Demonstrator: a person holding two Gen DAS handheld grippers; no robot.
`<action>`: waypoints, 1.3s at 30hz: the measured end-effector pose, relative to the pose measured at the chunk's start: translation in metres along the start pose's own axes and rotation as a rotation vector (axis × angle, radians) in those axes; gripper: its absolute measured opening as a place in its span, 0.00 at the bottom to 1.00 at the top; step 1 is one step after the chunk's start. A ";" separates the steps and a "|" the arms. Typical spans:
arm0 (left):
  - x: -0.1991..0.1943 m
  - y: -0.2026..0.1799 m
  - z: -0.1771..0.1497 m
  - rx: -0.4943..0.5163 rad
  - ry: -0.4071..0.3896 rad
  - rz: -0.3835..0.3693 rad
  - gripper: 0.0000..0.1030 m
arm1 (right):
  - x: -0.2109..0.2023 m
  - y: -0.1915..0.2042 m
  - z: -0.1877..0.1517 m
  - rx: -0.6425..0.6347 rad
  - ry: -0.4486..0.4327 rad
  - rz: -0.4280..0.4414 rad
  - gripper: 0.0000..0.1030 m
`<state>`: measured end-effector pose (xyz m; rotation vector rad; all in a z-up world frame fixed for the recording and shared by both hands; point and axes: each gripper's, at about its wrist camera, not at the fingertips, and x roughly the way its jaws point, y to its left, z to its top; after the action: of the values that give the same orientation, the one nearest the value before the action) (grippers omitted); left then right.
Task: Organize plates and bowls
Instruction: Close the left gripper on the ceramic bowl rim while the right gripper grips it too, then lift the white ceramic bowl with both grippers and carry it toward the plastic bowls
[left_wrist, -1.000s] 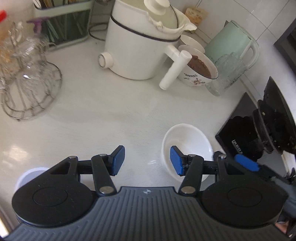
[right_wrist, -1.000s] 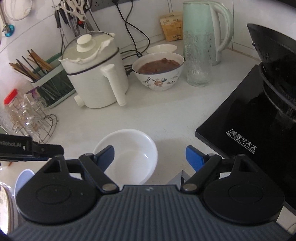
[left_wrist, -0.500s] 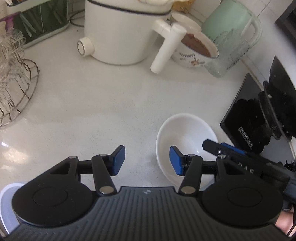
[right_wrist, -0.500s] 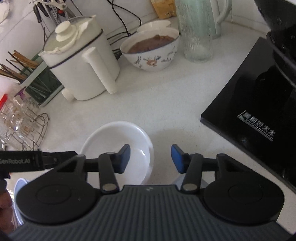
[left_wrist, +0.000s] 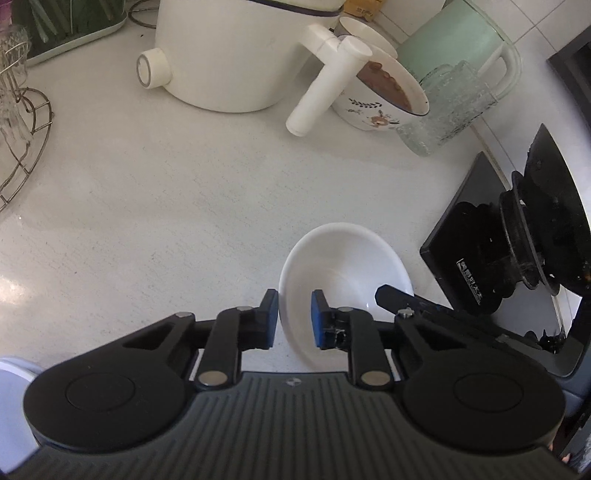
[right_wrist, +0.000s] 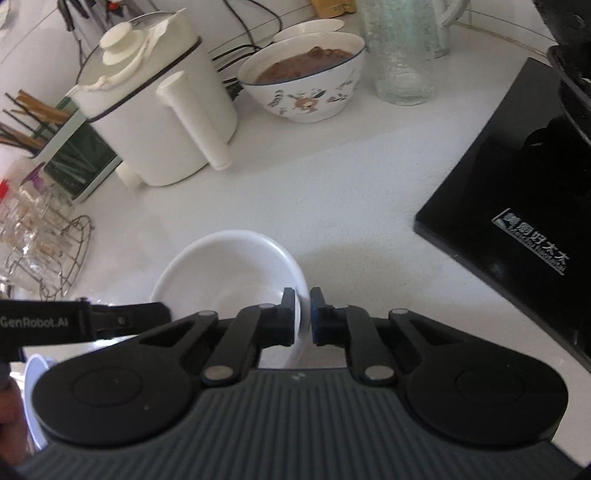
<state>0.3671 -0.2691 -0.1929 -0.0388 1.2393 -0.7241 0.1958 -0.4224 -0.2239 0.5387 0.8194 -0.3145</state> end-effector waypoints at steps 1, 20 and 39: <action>0.000 0.001 0.000 -0.003 0.005 0.000 0.22 | 0.000 0.001 0.000 0.002 0.004 0.004 0.10; -0.064 0.028 -0.009 -0.120 0.000 -0.039 0.22 | -0.044 0.031 -0.002 0.049 0.036 0.124 0.10; -0.123 0.035 -0.018 -0.128 -0.064 -0.026 0.22 | -0.079 0.064 -0.003 0.002 0.022 0.168 0.10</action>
<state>0.3520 -0.1713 -0.1099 -0.1823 1.2240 -0.6605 0.1719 -0.3635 -0.1445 0.6095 0.7895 -0.1557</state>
